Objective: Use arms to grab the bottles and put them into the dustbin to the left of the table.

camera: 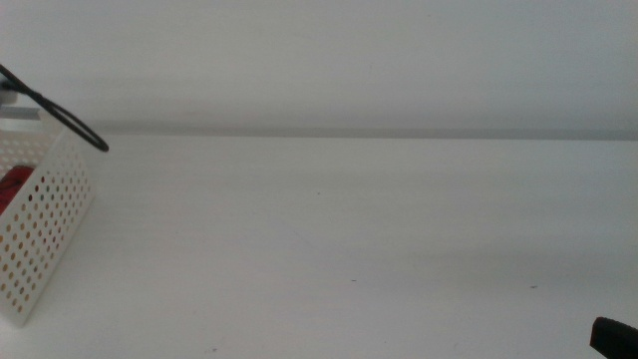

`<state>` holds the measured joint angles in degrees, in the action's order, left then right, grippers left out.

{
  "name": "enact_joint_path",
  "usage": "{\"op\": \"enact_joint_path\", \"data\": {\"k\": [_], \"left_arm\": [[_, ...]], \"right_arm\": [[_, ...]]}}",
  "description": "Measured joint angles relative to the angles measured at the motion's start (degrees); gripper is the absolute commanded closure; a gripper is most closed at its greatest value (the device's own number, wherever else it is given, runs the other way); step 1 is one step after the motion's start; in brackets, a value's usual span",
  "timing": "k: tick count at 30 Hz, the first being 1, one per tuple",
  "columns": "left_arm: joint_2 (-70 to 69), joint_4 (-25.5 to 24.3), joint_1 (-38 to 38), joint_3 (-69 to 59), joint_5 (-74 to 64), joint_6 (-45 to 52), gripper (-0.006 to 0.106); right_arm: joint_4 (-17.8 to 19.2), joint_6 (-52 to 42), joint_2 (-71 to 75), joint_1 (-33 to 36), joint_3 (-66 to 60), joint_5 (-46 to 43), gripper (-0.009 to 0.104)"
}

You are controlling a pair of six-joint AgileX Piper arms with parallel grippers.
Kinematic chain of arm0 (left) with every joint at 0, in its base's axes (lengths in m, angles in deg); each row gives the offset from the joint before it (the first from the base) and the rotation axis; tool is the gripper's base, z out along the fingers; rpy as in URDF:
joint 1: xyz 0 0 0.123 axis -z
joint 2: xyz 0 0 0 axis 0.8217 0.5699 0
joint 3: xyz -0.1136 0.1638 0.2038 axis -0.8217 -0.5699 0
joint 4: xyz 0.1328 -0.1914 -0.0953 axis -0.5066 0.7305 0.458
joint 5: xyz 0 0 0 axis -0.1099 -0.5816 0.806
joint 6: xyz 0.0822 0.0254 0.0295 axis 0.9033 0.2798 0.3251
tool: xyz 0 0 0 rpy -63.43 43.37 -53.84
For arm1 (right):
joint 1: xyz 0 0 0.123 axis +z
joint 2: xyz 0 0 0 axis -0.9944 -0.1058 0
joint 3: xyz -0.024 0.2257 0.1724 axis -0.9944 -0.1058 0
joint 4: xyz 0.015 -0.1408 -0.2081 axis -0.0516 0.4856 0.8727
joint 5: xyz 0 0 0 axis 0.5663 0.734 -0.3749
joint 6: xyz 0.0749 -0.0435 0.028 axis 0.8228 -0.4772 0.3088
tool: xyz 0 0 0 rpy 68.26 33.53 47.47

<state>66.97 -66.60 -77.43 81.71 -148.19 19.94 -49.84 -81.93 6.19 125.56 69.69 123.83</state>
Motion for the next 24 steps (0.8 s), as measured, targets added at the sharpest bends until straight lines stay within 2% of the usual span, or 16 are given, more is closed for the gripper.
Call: {"op": "enact_joint_path", "data": {"k": [2,9,10,13,18,24], "left_arm": [[1.2,-0.5,0.0,0.1,0.0,-0.1,0.072],[3.7,-1.4,0.0,0.1,0.8,0.0,0.010],[3.5,-2.6,0.0,0.2,0.8,-0.6,0.006],[1.9,-5.5,0.0,0.6,0.7,-2.4,0.007],[-4.3,-7.4,0.2,2.5,-2.3,-5.2,0.007],[-16.6,-7.8,7.6,3.3,-4.8,-17.1,0.007]], "right_arm": [[0.0,0.0,0.0,0.0,0.0,0.0,0.002],[0.0,0.0,0.0,0.0,0.0,0.0,0.002],[0.0,0.0,0.0,0.0,0.0,0.0,0.002],[0.0,0.0,0.0,0.0,0.0,0.0,0.002],[0.1,0.0,0.0,0.0,0.0,0.0,0.002],[0.1,0.0,0.0,0.0,0.0,0.0,0.002]]}}
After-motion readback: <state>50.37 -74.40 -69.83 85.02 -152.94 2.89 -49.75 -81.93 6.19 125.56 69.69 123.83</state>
